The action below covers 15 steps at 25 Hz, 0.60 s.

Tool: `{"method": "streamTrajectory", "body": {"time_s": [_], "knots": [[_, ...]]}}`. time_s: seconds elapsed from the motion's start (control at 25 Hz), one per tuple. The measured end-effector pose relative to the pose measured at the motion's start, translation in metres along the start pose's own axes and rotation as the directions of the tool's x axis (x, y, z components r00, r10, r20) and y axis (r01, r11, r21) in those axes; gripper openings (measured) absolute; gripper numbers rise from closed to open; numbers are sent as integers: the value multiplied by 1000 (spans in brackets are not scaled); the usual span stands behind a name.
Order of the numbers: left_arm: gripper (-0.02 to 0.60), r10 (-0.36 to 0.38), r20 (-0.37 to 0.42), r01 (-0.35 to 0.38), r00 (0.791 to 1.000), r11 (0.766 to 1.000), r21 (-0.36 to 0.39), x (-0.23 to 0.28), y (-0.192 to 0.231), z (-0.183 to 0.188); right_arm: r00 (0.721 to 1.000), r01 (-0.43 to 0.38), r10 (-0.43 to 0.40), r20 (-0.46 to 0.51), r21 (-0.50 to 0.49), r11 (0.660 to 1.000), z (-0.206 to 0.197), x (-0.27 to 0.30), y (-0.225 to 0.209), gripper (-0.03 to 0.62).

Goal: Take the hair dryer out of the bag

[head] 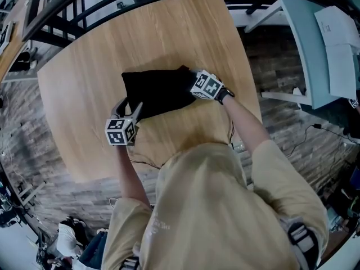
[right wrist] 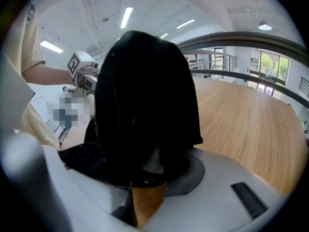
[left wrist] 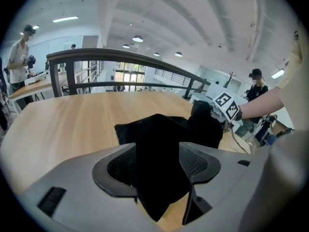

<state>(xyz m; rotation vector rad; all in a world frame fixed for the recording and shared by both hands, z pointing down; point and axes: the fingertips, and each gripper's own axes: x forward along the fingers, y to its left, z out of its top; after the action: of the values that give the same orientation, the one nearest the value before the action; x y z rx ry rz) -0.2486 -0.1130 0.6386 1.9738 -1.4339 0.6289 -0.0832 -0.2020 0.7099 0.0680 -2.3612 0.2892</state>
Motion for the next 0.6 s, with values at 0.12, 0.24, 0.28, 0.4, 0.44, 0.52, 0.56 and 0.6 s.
{"method": "streamTrajectory", "body": {"time_s": [0.12,0.24,0.28,0.4,0.44,0.52,0.56,0.6], "knots": [[296,16,-31,-16,999,1000,4,-4,9,-9,1000,-1,1,-4,4,1000,0,0,-1,103],[301,6,-62,-8,998,999,-34,-4,18,-20,1000,-1,1,-5,8,1000,1,1,-1,104],[301,-4,-70,1,998,999,-53,-3,20,-23,1000,-1,1,-5,10,1000,1,1,0,104],[301,-57,-87,47,995,994,-103,2,22,-29,1000,4,-4,-5,17,1000,2,1,0,103],[301,-78,-89,67,993,991,-115,4,22,-29,1000,6,-6,-6,19,1000,3,1,-1,104],[301,-113,-92,100,989,986,-136,5,21,-30,1000,8,-8,-8,24,1000,3,1,-1,104],[301,-125,-94,111,988,983,-145,5,21,-30,1000,8,-8,-10,27,1000,3,1,0,103],[299,-135,-97,120,986,981,-152,5,21,-30,1000,8,-7,-12,29,1000,3,1,0,104]]}}
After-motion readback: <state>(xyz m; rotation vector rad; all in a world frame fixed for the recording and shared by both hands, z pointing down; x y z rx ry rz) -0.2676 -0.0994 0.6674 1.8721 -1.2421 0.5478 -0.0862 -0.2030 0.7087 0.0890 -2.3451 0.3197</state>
